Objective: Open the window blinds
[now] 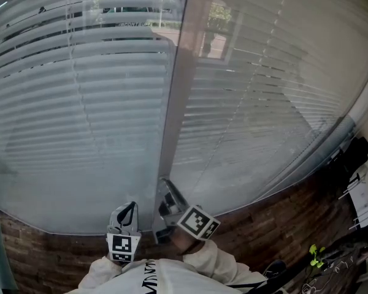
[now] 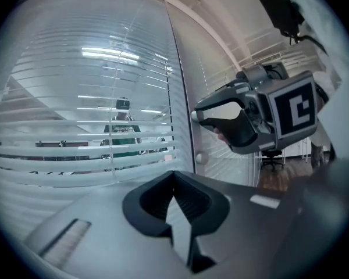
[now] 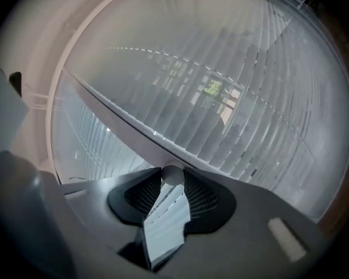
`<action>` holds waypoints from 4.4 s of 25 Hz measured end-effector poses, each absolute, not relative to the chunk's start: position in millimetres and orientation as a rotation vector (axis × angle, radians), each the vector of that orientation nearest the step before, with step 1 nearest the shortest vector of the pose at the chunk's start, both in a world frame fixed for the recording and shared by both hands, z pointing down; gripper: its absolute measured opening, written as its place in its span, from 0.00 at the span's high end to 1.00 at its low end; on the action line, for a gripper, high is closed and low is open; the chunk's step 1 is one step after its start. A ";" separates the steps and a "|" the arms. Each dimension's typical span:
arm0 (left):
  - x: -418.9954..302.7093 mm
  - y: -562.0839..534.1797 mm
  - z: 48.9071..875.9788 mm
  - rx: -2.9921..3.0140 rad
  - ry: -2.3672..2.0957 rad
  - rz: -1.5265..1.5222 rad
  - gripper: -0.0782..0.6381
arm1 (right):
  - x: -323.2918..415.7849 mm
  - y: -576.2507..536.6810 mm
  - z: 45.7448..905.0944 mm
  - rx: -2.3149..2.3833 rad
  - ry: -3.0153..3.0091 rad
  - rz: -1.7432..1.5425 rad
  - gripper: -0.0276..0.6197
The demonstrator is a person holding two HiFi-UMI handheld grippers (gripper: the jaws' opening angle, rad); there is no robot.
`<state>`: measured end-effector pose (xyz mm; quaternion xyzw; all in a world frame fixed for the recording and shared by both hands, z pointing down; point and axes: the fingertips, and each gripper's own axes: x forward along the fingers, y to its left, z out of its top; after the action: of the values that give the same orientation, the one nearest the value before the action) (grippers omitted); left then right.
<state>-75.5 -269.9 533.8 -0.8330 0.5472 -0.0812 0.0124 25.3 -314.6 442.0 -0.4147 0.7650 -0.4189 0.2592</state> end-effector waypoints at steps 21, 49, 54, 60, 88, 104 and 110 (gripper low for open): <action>-74.0 -269.6 536.3 -2.611 1.690 -0.264 0.89 | 20.7 -298.3 421.4 -1.620 2.779 0.064 0.74; -68.7 -270.5 534.8 -2.603 1.697 -0.259 0.89 | -1.5 -307.5 450.3 -1.922 2.835 2.026 0.69; -71.1 -269.9 534.5 -2.594 1.709 -0.261 0.89 | -1.4 -308.7 449.1 -1.956 2.793 2.059 0.76; -71.0 -269.2 536.0 -2.593 1.715 -0.267 0.89 | -1.2 -308.5 446.3 -1.960 2.876 1.791 0.76; -61.8 -265.6 532.2 -2.578 1.722 -0.282 0.89 | 17.2 -316.2 437.6 -1.489 2.559 -0.517 0.75; -42.0 -218.1 551.8 -2.545 1.769 -0.450 0.89 | 54.5 -269.4 494.4 -1.250 2.502 -0.842 0.95; -26.5 -205.2 553.1 -2.542 1.720 -0.485 0.89 | 78.3 -247.4 528.8 -1.280 2.435 -0.953 0.95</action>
<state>-26.5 -205.2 553.1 -0.8180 0.5533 -0.1561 0.0170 78.3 -247.4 528.8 -0.4368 0.8309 -0.3250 0.1148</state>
